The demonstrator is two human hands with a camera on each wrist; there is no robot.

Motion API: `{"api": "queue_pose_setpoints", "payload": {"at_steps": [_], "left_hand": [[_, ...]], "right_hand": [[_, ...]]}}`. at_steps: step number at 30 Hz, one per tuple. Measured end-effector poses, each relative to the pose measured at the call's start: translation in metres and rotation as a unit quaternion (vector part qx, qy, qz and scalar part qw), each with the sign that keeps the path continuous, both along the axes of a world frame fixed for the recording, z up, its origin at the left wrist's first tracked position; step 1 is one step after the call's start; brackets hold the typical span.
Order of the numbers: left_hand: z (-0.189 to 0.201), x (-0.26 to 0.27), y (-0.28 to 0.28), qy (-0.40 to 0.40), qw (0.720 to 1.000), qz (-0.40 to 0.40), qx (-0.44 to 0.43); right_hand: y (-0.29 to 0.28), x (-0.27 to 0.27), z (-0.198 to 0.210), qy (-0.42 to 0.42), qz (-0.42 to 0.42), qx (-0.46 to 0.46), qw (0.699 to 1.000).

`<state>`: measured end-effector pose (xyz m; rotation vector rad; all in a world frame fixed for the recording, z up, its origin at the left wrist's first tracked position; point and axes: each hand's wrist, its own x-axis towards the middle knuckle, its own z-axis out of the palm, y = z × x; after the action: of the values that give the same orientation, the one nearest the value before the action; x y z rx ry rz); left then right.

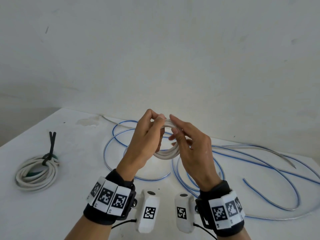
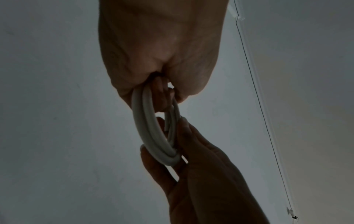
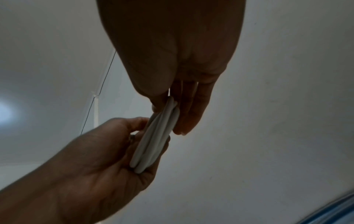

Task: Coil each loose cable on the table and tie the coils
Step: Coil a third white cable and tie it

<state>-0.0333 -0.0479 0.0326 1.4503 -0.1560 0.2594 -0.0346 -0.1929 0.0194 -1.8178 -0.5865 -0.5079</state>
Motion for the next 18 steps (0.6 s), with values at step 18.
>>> {"api": "queue_pose_setpoints", "payload": {"at_steps": [18], "left_hand": [[-0.0024, 0.0055, 0.0033, -0.001, 1.0, -0.022, -0.013]], "right_hand": [[-0.0005, 0.0029, 0.0026, 0.023, 0.01, 0.032, 0.999]]}}
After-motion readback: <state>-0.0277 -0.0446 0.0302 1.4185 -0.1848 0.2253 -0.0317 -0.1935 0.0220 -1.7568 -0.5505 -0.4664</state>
